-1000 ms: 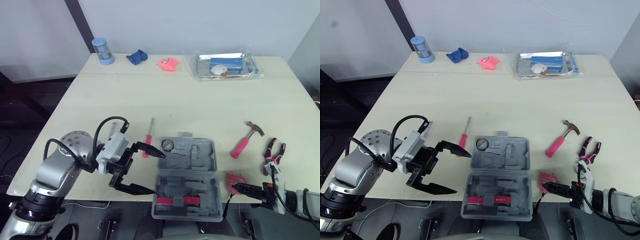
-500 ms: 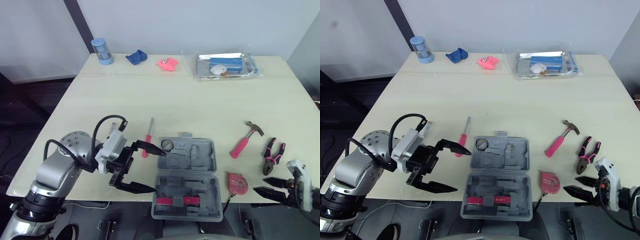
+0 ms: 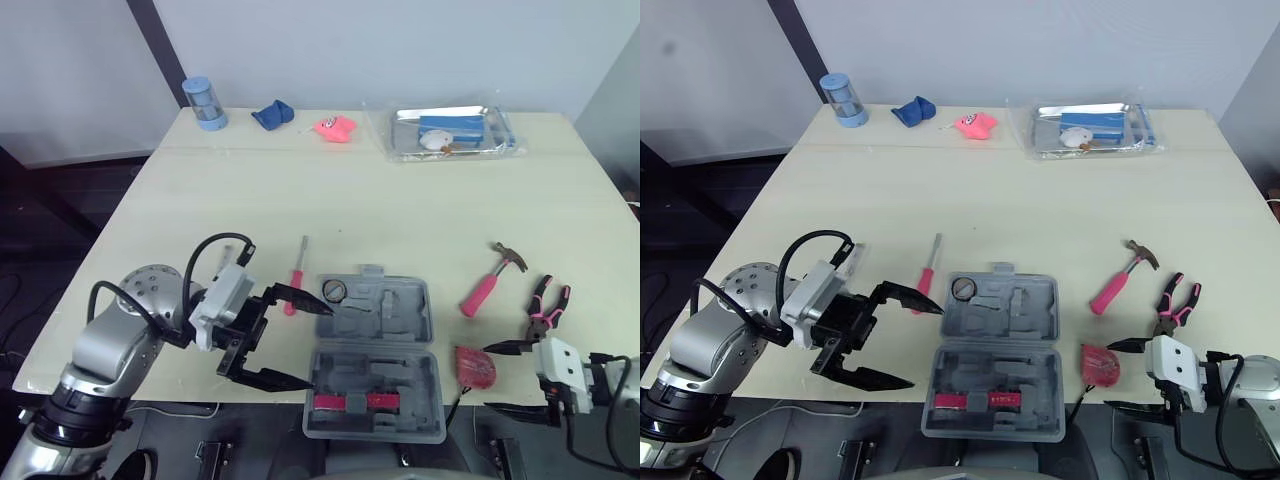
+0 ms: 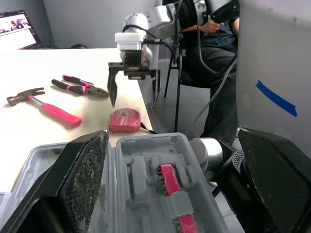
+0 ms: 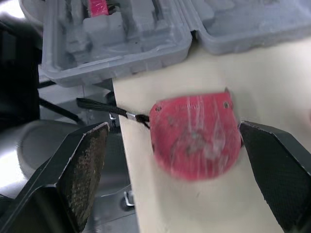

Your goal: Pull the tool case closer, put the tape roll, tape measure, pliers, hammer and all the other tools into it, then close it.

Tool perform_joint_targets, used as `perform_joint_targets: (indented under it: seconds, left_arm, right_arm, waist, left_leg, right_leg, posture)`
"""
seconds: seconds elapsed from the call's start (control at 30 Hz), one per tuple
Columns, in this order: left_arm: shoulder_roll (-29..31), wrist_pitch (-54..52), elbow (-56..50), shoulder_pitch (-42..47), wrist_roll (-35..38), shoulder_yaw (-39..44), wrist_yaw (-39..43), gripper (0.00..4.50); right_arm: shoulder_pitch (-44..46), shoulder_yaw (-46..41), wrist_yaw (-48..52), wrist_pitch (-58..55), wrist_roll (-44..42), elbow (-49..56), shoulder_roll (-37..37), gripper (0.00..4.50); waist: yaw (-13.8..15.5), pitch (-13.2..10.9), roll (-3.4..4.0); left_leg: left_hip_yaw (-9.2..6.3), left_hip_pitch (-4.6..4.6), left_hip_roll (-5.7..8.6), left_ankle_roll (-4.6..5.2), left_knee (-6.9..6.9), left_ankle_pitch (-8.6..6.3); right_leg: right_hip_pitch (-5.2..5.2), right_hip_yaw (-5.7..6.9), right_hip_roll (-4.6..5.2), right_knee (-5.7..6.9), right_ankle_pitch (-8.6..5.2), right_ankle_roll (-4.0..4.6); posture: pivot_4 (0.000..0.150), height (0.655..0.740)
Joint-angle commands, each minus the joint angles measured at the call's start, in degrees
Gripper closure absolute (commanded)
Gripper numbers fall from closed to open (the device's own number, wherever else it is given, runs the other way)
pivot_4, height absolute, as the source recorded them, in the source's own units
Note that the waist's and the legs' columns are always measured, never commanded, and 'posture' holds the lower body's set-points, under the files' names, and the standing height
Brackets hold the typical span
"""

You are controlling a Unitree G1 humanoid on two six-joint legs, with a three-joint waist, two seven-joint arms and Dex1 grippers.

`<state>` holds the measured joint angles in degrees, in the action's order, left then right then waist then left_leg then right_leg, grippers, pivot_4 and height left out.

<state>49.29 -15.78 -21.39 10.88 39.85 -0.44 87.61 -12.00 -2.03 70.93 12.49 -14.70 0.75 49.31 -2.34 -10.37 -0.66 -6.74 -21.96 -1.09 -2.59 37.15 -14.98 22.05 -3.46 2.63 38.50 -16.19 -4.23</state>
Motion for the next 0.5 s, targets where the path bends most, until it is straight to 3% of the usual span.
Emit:
perform_joint_targets:
  seconds: [0.03, 0.5]
  left_arm:
    - [1.06, 1.6, -1.7, -0.43, -0.1, 1.28, 1.54, 0.0]
    - [1.91, 4.34, -0.7, -0.29, -1.75, 0.51, 2.86, 0.0]
  right_arm:
    - [1.22, 0.39, -1.38, -0.59, 0.72, 0.95, -0.47, 0.03]
    - [4.55, 3.19, -2.1, -6.46, 2.9, 2.42, 0.47, 0.03]
  waist:
    - [-0.04, 0.0, 0.0]
    - [-0.01, 0.0, 0.0]
  left_leg:
    - [0.0, 0.01, 0.0, 0.0, 0.0, 0.0]
    - [0.01, 0.01, 0.0, 0.0, 0.0, 0.0]
  right_leg:
    - [0.0, 0.0, 0.0, 0.0, 0.0, 0.0]
    - [0.0, -0.01, 0.0, 0.02, 0.0, 0.0]
  posture:
    - [0.15, 0.74]
    - [0.15, 0.74]
